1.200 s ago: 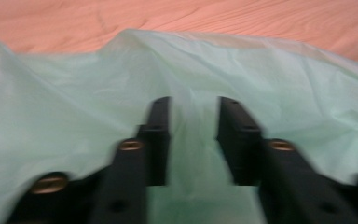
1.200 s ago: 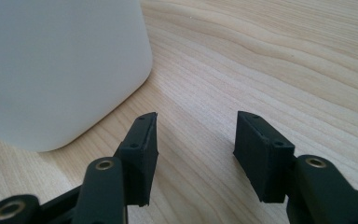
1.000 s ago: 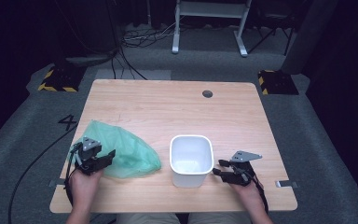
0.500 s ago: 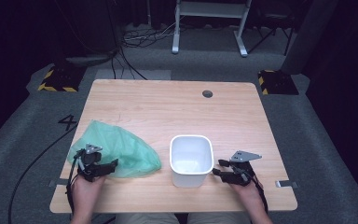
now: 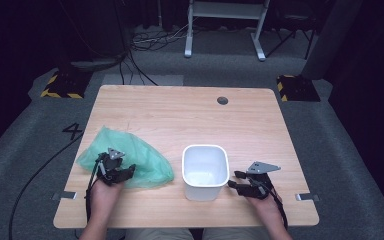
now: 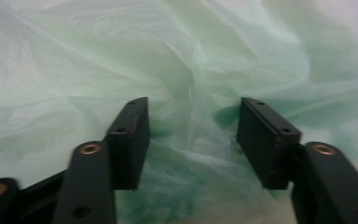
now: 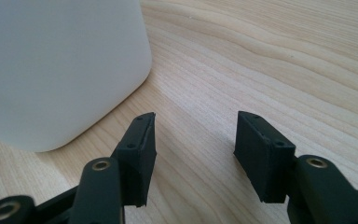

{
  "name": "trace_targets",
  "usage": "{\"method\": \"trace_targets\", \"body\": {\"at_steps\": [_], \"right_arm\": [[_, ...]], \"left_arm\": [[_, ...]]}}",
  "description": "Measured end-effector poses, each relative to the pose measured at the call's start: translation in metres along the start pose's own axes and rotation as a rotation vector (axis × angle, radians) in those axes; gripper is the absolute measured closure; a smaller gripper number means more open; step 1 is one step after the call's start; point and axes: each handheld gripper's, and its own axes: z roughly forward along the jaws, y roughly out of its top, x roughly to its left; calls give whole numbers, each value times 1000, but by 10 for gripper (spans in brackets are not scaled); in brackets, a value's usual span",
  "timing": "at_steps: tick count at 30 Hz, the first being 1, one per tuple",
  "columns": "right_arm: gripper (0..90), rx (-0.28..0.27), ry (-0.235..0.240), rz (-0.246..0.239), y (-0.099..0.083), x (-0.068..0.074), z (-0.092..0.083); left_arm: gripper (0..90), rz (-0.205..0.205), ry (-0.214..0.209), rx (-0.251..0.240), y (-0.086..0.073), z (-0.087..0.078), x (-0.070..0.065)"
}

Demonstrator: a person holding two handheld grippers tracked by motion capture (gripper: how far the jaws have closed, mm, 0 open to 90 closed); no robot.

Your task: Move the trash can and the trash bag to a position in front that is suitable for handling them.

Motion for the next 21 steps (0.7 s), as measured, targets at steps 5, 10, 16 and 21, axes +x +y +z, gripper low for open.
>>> {"method": "trace_targets", "body": {"at_steps": [5,10,16,21], "right_arm": [[482,1,-1,-1,0,1,0],[484,0,1,2,0,0,0],[492,-1,-6,4,1,-2,0],[502,0,-25,4,1,-3,1]], "left_arm": [[704,-4,14,-37,5,7,-1],[853,10,17,-53,5,9,0],[895,-16,-64,-78,4,10,5],[897,9,-62,-147,7,-3,4]]}}
